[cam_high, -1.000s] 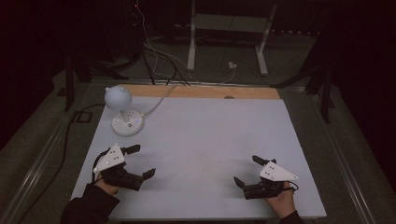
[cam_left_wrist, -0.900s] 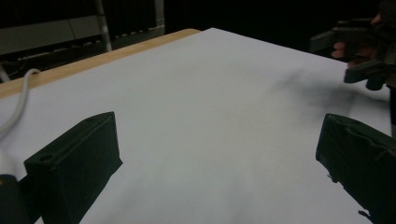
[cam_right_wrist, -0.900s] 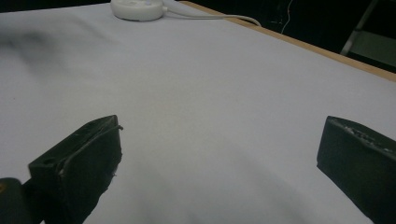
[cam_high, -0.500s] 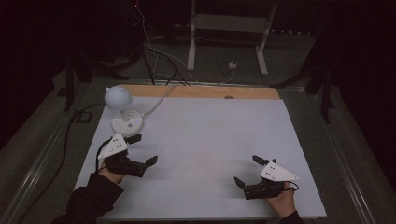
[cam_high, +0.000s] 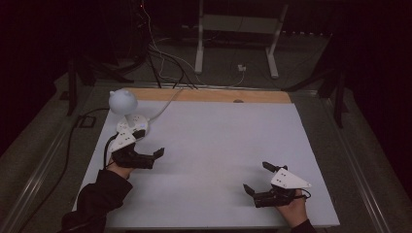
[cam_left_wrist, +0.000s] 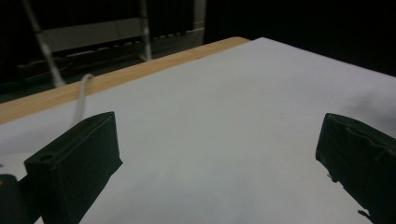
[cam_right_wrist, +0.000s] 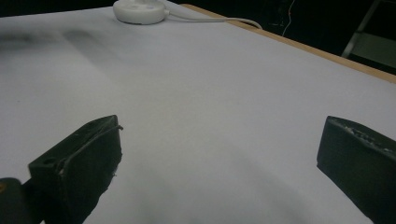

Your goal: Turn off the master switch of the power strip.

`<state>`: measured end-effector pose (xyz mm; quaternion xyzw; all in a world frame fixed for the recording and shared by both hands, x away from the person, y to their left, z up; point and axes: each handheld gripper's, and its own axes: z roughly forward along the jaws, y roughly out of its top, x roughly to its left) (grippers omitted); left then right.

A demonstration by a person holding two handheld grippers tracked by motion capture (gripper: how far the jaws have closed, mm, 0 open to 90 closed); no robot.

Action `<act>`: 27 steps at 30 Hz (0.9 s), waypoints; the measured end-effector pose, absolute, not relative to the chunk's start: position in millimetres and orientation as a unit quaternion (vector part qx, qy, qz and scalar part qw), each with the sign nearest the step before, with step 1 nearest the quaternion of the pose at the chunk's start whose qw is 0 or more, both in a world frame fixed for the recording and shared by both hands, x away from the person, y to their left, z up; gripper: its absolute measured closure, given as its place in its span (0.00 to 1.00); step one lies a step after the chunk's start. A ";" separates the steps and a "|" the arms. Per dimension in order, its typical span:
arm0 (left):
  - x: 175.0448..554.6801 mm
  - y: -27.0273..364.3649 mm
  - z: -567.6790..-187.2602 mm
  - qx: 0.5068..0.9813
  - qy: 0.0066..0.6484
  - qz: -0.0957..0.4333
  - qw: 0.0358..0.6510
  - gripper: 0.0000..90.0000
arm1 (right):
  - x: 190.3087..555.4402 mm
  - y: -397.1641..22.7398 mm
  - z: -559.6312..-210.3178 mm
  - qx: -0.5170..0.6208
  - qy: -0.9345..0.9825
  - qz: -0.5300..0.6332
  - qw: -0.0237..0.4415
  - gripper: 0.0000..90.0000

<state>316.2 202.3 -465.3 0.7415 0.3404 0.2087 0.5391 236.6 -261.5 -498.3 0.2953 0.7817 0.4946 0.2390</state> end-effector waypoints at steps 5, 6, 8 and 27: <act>326.8 202.2 -470.6 0.735 0.358 0.223 0.531 0.00 | 236.4 -261.8 -498.1 0.295 0.781 0.495 0.240 0.00; 330.5 201.8 -472.2 0.734 0.364 0.231 0.524 0.00 | 236.4 -261.9 -498.1 0.295 0.782 0.495 0.239 0.00; 332.3 201.5 -472.9 0.733 0.370 0.233 0.521 0.00 | 236.3 -262.0 -498.0 0.295 0.782 0.495 0.239 0.00; 370.8 208.7 -483.5 0.717 0.421 0.272 0.484 0.00 | 236.0 -261.4 -498.2 0.297 0.780 0.497 0.237 0.00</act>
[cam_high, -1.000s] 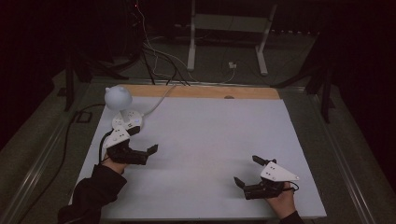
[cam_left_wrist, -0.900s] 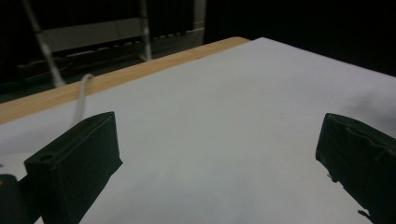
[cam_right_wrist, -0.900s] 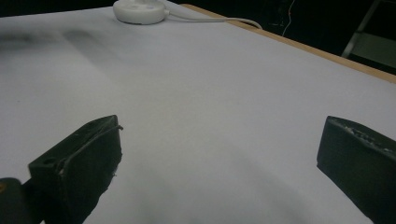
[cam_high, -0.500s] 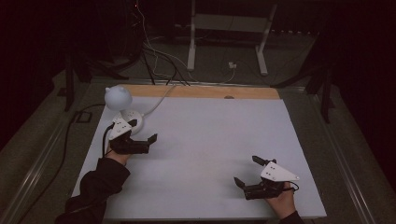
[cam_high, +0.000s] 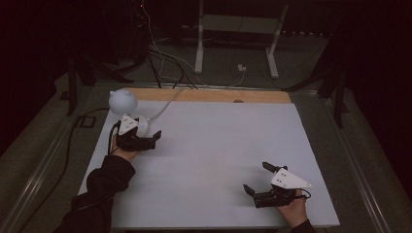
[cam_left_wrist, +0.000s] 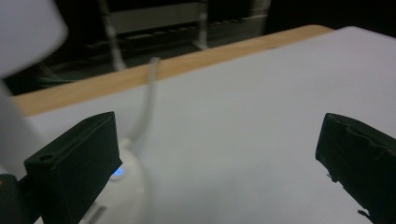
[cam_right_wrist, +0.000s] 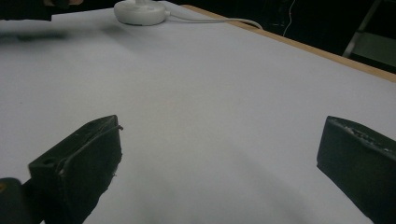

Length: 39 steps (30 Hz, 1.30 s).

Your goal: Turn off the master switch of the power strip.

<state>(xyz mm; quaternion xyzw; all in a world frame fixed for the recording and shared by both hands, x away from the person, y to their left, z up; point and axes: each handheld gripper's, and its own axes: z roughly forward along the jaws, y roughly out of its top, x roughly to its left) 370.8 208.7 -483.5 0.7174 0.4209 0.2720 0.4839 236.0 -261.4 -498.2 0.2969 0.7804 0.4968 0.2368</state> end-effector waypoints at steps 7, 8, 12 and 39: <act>380.0 211.6 -487.6 0.718 0.441 0.268 0.468 0.06 | 236.3 -261.8 -498.3 0.297 0.780 0.498 0.237 0.00; 380.9 212.2 -488.1 0.716 0.444 0.270 0.466 0.09 | 236.2 -261.9 -498.2 0.297 0.779 0.498 0.238 0.00; 384.3 215.3 -490.1 0.710 0.455 0.277 0.461 0.15 | 236.2 -261.9 -498.2 0.296 0.780 0.498 0.237 0.00; 403.0 217.8 -505.2 0.705 0.486 0.343 0.386 0.89 | 236.1 -262.7 -498.1 0.298 0.779 0.498 0.238 0.00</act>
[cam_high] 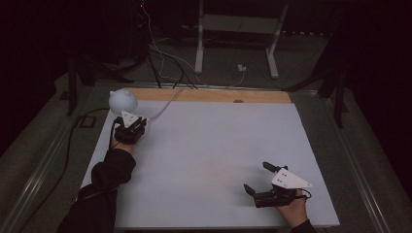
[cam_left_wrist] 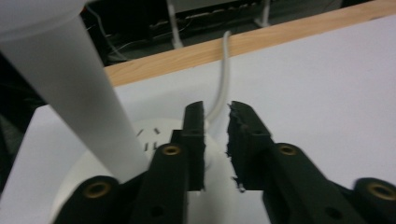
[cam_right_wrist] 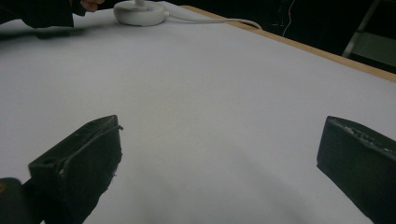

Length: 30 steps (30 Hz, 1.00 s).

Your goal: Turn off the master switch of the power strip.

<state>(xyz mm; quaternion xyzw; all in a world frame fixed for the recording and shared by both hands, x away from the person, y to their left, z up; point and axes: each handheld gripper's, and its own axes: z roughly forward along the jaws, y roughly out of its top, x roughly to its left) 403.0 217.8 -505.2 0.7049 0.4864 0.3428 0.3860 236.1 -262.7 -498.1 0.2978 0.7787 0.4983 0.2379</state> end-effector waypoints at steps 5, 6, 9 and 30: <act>405.5 219.3 -508.3 0.703 0.496 0.346 0.374 0.96 | 236.1 -262.8 -498.1 0.298 0.779 0.499 0.237 0.00; 406.0 219.4 -508.9 0.704 0.497 0.347 0.370 0.99 | 236.1 -262.8 -498.2 0.298 0.779 0.498 0.237 0.00; 407.7 220.2 -510.6 0.706 0.499 0.345 0.366 1.00 | 236.1 -262.7 -498.1 0.297 0.779 0.498 0.238 0.00; 413.6 204.4 -523.8 0.739 0.458 0.392 0.300 1.00 | 235.9 -262.9 -498.1 0.297 0.780 0.496 0.239 0.00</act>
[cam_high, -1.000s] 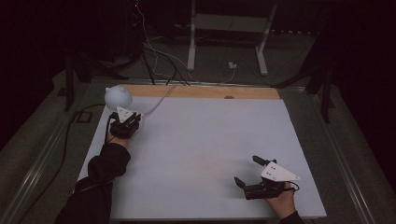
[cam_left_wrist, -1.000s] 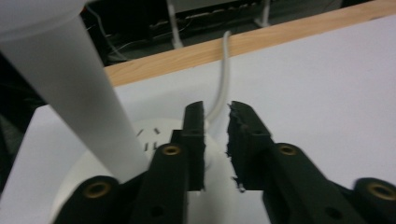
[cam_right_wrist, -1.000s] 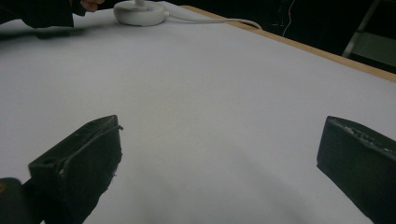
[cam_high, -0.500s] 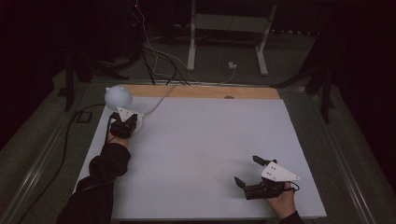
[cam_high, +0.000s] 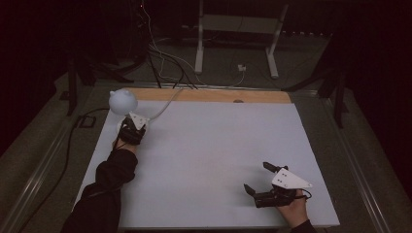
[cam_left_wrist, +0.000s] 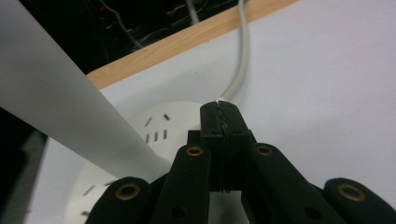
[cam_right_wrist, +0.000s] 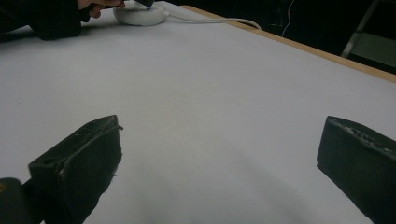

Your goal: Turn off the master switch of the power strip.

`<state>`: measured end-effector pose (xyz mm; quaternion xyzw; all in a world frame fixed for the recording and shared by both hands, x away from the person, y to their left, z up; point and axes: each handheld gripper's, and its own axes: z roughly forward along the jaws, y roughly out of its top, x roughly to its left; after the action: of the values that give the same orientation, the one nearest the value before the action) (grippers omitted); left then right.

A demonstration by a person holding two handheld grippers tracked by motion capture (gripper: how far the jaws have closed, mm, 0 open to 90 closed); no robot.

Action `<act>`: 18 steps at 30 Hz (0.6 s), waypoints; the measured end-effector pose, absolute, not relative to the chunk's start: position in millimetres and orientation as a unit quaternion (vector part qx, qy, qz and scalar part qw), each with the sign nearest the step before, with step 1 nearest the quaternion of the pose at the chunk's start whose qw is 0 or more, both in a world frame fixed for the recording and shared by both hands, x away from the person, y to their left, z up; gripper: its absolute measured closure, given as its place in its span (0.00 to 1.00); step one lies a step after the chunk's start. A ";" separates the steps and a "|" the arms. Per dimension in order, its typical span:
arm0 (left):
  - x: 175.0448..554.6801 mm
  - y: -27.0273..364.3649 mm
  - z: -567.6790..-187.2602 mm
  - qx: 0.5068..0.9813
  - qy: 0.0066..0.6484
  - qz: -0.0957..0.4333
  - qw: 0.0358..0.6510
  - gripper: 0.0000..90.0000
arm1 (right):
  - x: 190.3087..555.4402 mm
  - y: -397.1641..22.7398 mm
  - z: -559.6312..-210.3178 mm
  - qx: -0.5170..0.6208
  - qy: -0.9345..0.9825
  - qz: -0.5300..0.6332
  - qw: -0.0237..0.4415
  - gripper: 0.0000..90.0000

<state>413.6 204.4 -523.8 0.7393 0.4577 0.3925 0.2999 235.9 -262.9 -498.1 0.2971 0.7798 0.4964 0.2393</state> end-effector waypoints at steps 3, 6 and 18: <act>414.3 203.5 -524.3 0.740 0.459 0.397 0.290 1.00 | 235.8 -262.9 -498.1 0.297 0.780 0.496 0.240 0.00; 414.6 203.0 -524.5 0.741 0.457 0.398 0.290 1.00 | 235.8 -262.9 -498.1 0.296 0.780 0.495 0.240 0.00; 414.8 201.0 -524.7 0.745 0.452 0.401 0.284 1.00 | 235.9 -262.7 -498.4 0.296 0.781 0.494 0.240 0.00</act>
<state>414.8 201.0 -524.7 0.7445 0.4519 0.4013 0.2835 235.9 -262.7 -498.4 0.2964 0.7810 0.4943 0.2404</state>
